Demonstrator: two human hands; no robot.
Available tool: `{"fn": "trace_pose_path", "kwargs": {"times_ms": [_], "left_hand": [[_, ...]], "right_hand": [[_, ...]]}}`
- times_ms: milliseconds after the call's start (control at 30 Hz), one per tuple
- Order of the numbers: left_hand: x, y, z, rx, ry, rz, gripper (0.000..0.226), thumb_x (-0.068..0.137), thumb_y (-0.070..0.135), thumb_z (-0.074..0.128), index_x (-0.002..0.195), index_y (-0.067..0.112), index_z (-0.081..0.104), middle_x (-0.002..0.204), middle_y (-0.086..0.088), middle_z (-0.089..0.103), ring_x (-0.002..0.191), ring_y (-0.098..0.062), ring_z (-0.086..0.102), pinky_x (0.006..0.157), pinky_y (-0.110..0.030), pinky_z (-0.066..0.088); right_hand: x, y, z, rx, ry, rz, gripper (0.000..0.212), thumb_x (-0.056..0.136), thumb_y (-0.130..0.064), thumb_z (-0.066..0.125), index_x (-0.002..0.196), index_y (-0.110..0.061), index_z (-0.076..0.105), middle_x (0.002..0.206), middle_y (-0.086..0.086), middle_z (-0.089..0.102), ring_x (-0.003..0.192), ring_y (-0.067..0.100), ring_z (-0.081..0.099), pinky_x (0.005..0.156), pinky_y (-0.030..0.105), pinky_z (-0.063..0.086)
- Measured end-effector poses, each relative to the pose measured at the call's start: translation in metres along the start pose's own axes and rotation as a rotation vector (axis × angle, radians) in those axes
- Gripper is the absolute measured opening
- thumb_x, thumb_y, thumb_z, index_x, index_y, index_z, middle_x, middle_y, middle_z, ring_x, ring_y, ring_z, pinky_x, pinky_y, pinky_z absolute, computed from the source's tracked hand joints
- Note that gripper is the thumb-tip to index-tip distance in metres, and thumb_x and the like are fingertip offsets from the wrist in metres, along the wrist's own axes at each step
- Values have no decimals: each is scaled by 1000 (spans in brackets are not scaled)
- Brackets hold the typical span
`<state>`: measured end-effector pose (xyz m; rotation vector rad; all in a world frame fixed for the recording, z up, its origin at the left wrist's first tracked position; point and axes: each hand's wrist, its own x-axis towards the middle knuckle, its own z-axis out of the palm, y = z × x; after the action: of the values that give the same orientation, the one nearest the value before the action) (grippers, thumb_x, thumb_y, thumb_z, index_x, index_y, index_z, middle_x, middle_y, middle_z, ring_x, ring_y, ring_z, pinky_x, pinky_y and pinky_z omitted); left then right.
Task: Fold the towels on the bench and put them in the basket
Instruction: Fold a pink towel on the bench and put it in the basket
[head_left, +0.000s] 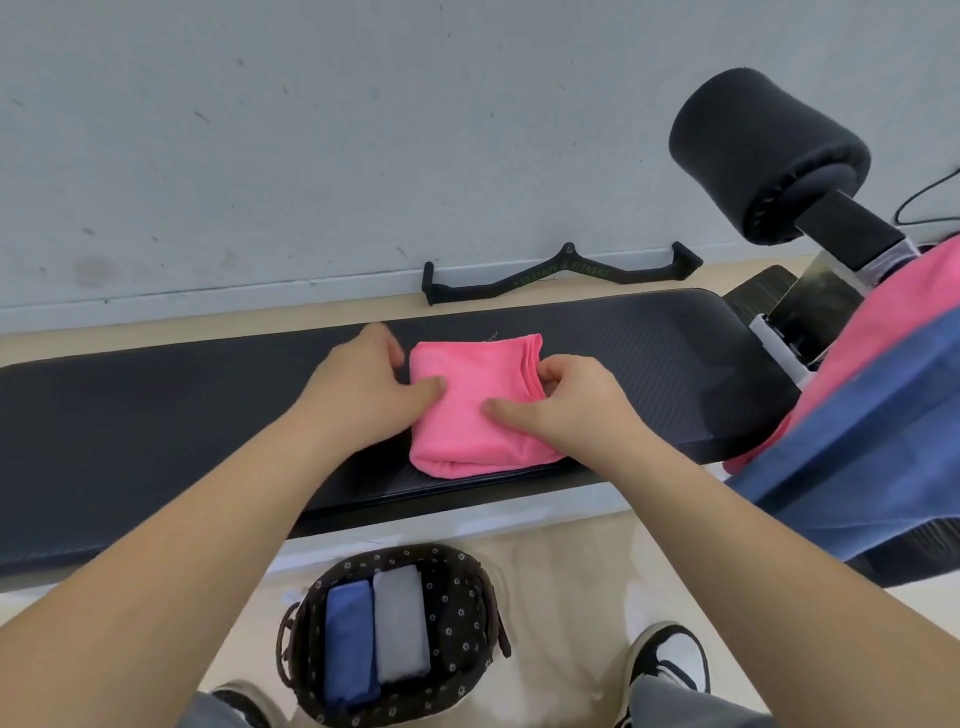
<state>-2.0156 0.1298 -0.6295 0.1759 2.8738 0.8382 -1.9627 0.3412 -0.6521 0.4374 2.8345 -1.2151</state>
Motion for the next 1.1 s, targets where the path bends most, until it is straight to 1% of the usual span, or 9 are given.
{"fn": "trace_pose_path", "kwargs": {"times_ms": [167, 300, 400, 500, 700, 800, 900, 1000, 1100], "left_hand": [[-3, -5, 9, 28, -124, -49, 57, 85, 67, 62, 75, 12, 54, 68, -9, 60, 60, -24, 56, 59, -34, 43], [-18, -6, 23, 182, 26, 45, 59, 84, 70, 61, 109, 17, 51, 102, 2, 60, 86, -22, 63, 71, -39, 54], [-25, -12, 46, 368, 267, 384, 64, 90, 48, 65, 141, 12, 51, 142, -11, 51, 120, -35, 58, 90, -48, 54], [-16, -22, 61, 370, 263, 718, 44, 97, 26, 52, 138, 12, 62, 152, -17, 52, 139, -39, 51, 109, -54, 44], [-12, -30, 49, 280, -182, 512, 67, 100, 63, 22, 161, 36, 26, 173, 3, 0, 159, -14, -9, 129, -45, 6], [-15, -26, 45, 243, -199, 497, 64, 103, 61, 33, 161, 36, 24, 173, 3, -4, 158, -13, -11, 129, -44, 5], [-23, -19, 41, 98, -86, 386, 75, 96, 59, 56, 160, 29, 30, 173, 0, 5, 158, -18, 6, 128, -40, 14], [-25, -12, 30, 4, 88, 94, 94, 79, 63, 73, 153, 19, 37, 151, -5, 45, 137, -28, 44, 113, -45, 40], [-24, -2, 22, -274, -6, -115, 53, 79, 46, 84, 115, 19, 56, 103, 4, 67, 97, -18, 66, 89, -45, 56]], "right_hand": [[5, 6, -2, 15, 106, -7, 26, 93, -32, 68, 86, -7, 70, 78, 9, 70, 69, 18, 61, 57, 29, 46], [12, 9, -1, 57, 132, 17, 18, 96, -35, 66, 87, -19, 69, 75, -3, 65, 72, 12, 60, 61, 29, 47], [19, 10, 0, -3, 122, 25, 18, 96, -39, 65, 96, -21, 66, 84, -6, 64, 82, 16, 62, 69, 35, 52], [23, 8, -3, -42, 144, 34, 24, 95, -44, 66, 112, -27, 63, 93, -10, 61, 91, 15, 62, 72, 35, 50], [18, -13, -5, -260, 305, -308, 30, 99, -27, 58, 128, -26, 66, 133, -4, 58, 125, 21, 52, 94, 41, 50], [17, -15, 2, -428, 10, -409, 44, 104, -29, 48, 147, -26, 54, 162, 0, 39, 152, 25, 27, 122, 46, 28], [13, 1, 14, -550, -266, -243, 59, 108, -49, 26, 164, -36, 11, 173, -7, -3, 159, 23, -4, 128, 51, 0], [12, 7, 19, -537, -264, -227, 62, 107, -54, 19, 163, -39, -1, 171, -10, -14, 158, 22, -13, 126, 50, -9], [9, 2, 16, -550, -282, -208, 69, 104, -62, 24, 163, -38, -2, 171, -11, -17, 157, 23, -19, 125, 53, -11]]}}
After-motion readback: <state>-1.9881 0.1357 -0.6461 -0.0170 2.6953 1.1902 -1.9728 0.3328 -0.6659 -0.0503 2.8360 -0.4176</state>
